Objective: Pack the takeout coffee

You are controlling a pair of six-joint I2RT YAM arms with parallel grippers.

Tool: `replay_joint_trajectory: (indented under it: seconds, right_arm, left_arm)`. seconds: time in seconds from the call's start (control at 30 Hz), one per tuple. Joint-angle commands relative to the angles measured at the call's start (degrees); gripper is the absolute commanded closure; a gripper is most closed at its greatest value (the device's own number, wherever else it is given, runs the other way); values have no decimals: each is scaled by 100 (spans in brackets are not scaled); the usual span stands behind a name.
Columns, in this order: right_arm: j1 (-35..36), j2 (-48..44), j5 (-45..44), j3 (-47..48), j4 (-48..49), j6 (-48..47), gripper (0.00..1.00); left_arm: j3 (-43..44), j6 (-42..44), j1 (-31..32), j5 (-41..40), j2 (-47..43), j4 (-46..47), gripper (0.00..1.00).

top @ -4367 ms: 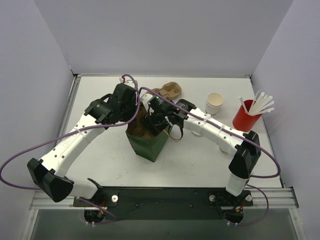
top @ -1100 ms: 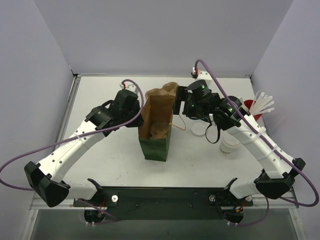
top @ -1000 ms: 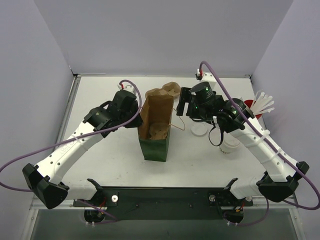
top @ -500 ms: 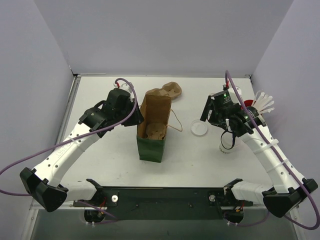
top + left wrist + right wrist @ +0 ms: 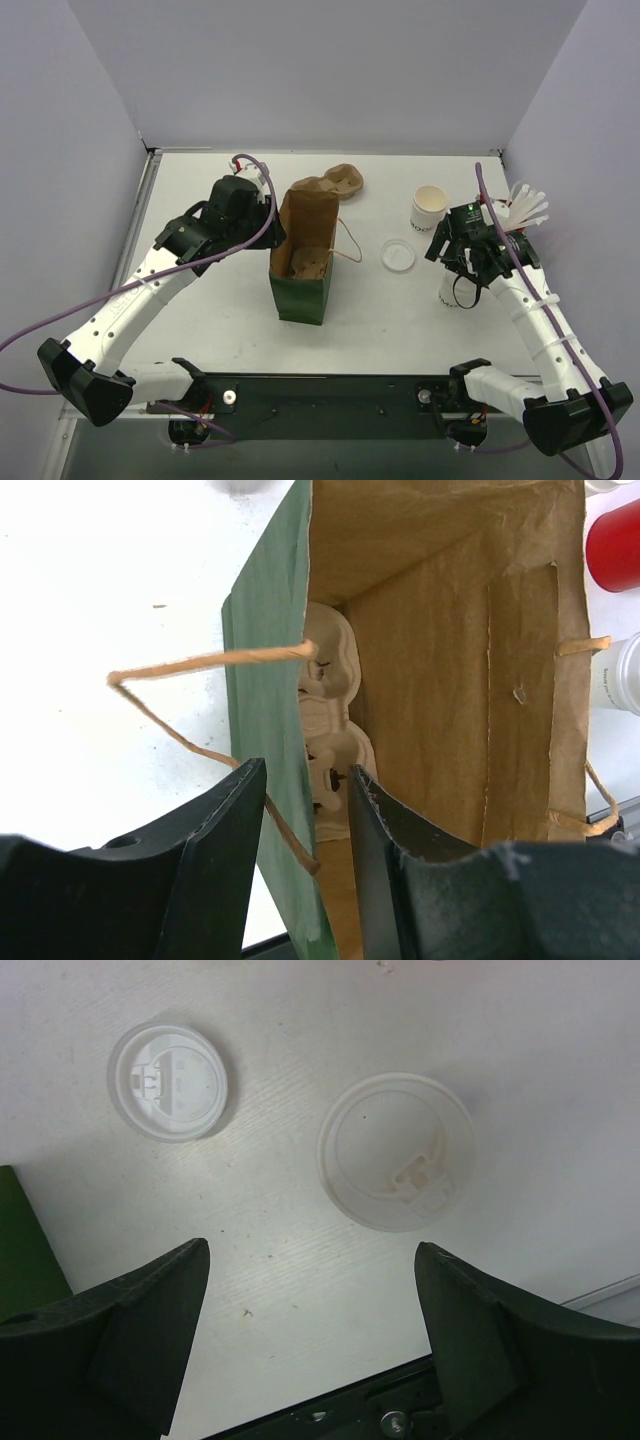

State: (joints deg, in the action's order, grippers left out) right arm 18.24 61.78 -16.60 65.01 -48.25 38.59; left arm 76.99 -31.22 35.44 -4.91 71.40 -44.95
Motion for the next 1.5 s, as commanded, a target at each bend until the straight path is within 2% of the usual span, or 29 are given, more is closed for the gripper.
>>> replay_joint_trajectory:
  seconds: [0.0, 0.3, 0.67, 1.1, 1.47]
  right_arm:
    - [-276, 0, -62, -199, -194, -62, 21]
    - [-1041, 343, 333, -437, 34, -475, 13]
    - [-1560, 572, 561, -744, 298, -545, 12]
    - [-1719, 757, 720, -867, 536, -686, 12]
    - [-1771, 818, 790, -982, 650, -668, 20]
  left_arm:
    - [263, 371, -37, -150, 6, 390, 52]
    - [422, 740, -46, -90, 50, 303, 48]
    - [404, 802, -55, 60, 6, 311, 48]
    - [413, 855, -99, 139, 15, 311, 48]
    - [404, 863, -134, 139, 23, 302, 48]
